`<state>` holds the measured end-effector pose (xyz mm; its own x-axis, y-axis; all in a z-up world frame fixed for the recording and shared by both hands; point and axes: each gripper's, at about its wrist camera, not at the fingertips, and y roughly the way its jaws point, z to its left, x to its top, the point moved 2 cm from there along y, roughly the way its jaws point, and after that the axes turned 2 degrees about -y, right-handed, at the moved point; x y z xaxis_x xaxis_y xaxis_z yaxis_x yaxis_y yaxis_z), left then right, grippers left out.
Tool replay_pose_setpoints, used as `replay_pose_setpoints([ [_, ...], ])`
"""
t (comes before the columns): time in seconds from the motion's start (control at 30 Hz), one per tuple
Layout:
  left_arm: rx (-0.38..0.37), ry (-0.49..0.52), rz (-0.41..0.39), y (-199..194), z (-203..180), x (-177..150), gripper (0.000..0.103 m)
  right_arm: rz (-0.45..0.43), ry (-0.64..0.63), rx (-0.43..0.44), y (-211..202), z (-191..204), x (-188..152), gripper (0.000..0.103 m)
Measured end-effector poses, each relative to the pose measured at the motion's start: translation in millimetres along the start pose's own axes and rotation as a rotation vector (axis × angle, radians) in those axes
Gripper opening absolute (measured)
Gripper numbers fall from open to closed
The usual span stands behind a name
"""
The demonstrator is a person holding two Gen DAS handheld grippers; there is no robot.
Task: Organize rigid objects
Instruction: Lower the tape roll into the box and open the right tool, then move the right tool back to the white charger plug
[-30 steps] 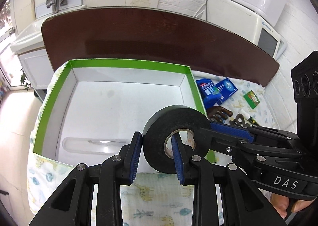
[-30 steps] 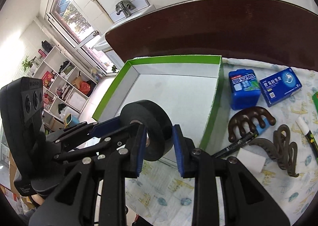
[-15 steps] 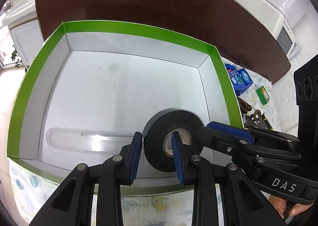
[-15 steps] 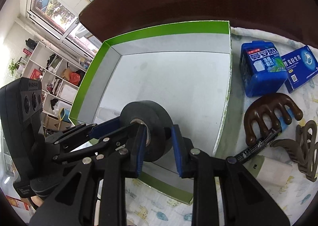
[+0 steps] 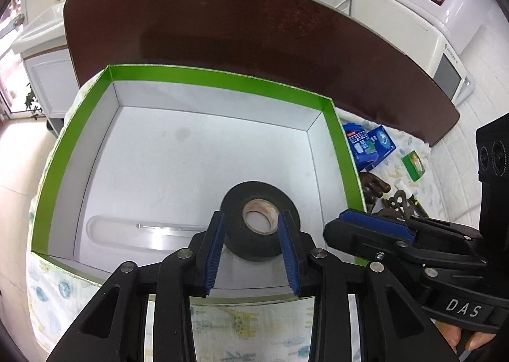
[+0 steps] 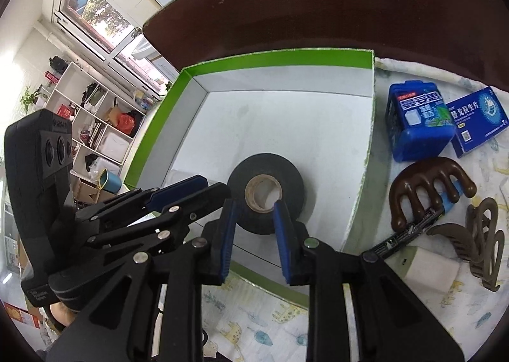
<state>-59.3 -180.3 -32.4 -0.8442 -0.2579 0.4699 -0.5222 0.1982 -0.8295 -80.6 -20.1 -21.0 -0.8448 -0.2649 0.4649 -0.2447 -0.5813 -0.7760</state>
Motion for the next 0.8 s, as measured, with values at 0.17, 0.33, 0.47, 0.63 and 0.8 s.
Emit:
replay_pose_setpoints([
  [0.17, -0.040, 0.036, -0.035, -11, -27, 7, 0.045, -0.104, 0.057, -0.060, -45, -32, -7, 0.025],
  [0.33, -0.103, 0.102, -0.025, -9, -68, 8, 0.045, -0.099, 0.173, -0.149, -58, -86, -29, 0.025],
  [0.47, -0.152, 0.162, 0.016, 5, -104, 0, 0.045, -0.062, 0.245, -0.151, -51, -111, -46, 0.025],
  [0.63, -0.155, 0.192, 0.049, 17, -130, -8, 0.046, -0.069, 0.232, -0.147, -49, -116, -50, 0.025],
  [0.8, -0.131, 0.171, 0.058, 21, -128, -12, 0.045, -0.023, 0.163, -0.158, -40, -112, -58, 0.028],
])
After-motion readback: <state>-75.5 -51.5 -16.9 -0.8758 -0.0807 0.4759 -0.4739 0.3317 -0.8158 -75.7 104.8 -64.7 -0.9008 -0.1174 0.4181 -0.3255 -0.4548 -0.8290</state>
